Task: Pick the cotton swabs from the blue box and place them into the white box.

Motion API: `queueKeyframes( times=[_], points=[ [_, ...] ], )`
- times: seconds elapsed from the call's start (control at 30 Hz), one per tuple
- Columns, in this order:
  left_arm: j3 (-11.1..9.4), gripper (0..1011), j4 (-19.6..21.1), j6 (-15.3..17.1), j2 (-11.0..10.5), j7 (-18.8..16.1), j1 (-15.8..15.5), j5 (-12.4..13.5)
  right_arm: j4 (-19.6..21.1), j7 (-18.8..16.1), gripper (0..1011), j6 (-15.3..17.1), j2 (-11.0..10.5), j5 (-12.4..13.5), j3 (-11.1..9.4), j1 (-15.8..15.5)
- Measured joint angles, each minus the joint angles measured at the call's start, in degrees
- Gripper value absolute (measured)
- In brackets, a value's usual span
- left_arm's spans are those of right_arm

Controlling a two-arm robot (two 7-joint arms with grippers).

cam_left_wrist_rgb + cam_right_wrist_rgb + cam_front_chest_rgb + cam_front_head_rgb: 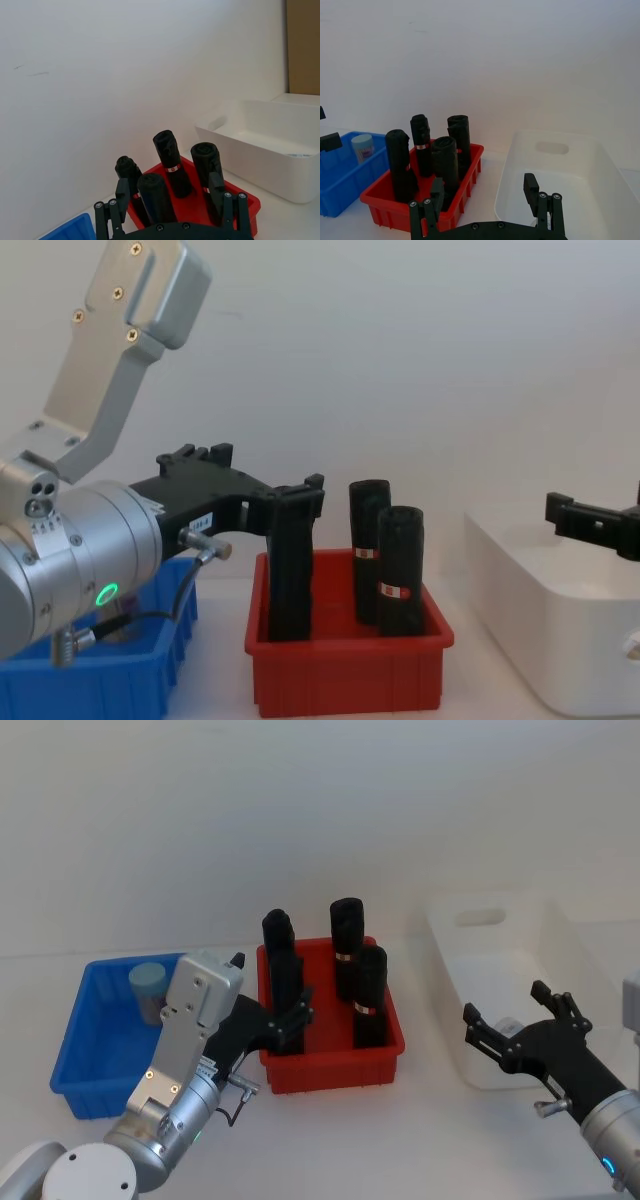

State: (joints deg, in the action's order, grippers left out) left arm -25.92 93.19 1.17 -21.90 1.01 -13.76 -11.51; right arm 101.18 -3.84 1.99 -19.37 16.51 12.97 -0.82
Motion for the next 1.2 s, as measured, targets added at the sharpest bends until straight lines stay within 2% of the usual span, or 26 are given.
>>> queueKeyframes(
  times=[0.77,1.2],
  points=[
    [-0.1,1004,0.0,-0.4,0.0,-0.4,0.2,0.0,-0.4,-0.5,1002,-0.1,0.2,-0.3,-0.1,0.3],
    [-0.1,1004,0.0,-0.4,0.0,-0.4,0.2,0.0,-5.8,-4.2,1002,0.0,2.0,-3.0,0.4,4.6]
  ],
)
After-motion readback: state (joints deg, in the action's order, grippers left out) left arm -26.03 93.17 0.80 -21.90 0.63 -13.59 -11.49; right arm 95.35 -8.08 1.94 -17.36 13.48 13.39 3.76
